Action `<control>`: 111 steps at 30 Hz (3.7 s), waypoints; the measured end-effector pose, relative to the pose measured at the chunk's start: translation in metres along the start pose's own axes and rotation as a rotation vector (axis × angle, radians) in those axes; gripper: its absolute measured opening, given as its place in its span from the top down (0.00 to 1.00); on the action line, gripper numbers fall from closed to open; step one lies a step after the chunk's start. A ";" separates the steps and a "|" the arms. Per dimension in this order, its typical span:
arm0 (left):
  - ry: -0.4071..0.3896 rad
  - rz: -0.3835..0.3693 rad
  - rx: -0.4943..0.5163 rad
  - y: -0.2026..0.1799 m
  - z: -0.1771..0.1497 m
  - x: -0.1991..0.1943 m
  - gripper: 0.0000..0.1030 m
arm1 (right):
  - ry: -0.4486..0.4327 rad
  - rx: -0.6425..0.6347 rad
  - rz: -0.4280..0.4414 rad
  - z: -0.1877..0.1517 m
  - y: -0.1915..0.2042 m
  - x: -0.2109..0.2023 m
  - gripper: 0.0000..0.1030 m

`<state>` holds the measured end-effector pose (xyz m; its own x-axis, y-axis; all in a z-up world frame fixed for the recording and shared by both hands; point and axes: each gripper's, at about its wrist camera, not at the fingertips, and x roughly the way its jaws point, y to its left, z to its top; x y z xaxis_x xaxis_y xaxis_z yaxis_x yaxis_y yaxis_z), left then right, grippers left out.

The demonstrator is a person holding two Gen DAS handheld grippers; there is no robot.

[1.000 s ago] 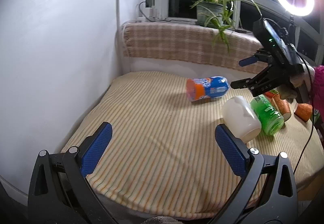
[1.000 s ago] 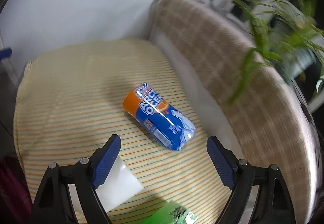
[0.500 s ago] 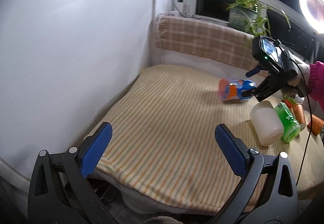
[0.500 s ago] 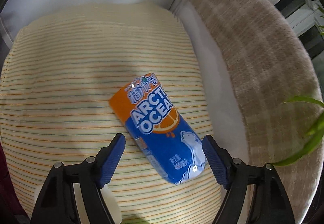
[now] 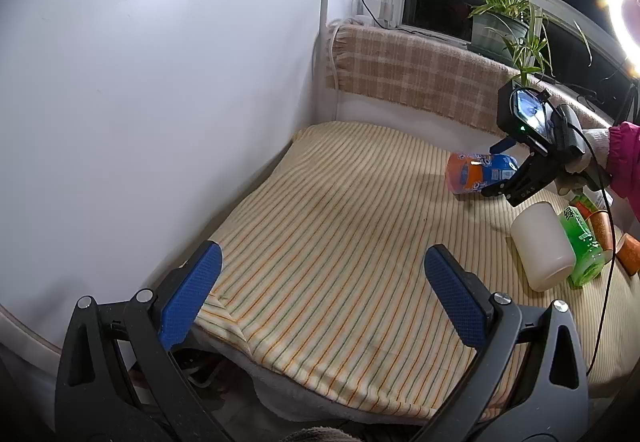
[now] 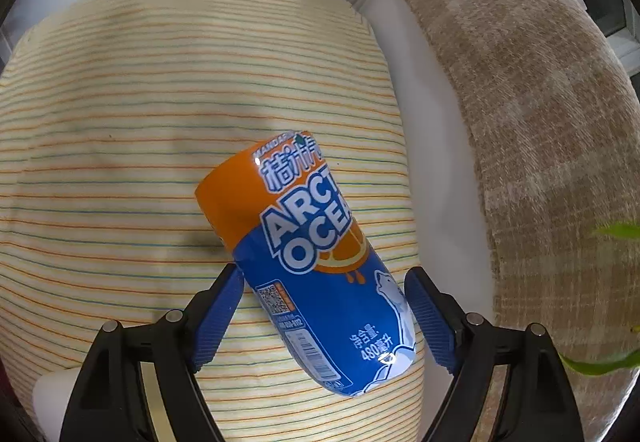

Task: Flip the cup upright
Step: 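Lift the blue-orange cup off the bed with the right tool, then carry the held cup toward the left tool with the right tool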

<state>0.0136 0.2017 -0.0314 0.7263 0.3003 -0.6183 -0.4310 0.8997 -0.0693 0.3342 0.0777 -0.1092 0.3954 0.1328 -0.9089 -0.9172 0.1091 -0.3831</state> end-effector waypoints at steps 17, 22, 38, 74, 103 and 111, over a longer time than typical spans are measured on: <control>-0.011 0.003 0.000 0.000 0.003 -0.005 0.00 | -0.061 0.020 -0.061 0.008 0.007 -0.011 0.32; -0.019 -0.002 -0.003 0.001 0.001 -0.008 0.00 | -0.108 0.037 -0.041 0.003 0.006 -0.037 0.35; -0.058 -0.020 -0.017 0.004 -0.010 -0.031 0.00 | -0.344 0.172 0.082 -0.004 0.040 -0.119 0.39; -0.076 -0.301 0.148 -0.111 -0.038 -0.057 0.00 | -0.483 1.368 0.333 -0.293 0.114 -0.174 0.38; 0.261 -0.724 0.167 -0.236 -0.041 -0.019 0.00 | -0.422 1.644 0.351 -0.375 0.138 -0.143 0.18; 0.503 -0.869 0.048 -0.285 -0.046 0.013 0.08 | -0.438 1.655 0.151 -0.400 0.182 -0.185 0.18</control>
<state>0.1214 -0.0652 -0.0557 0.4632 -0.6257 -0.6277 0.1714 0.7581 -0.6293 0.0747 -0.3207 -0.0765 0.5579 0.4446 -0.7008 -0.0342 0.8560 0.5159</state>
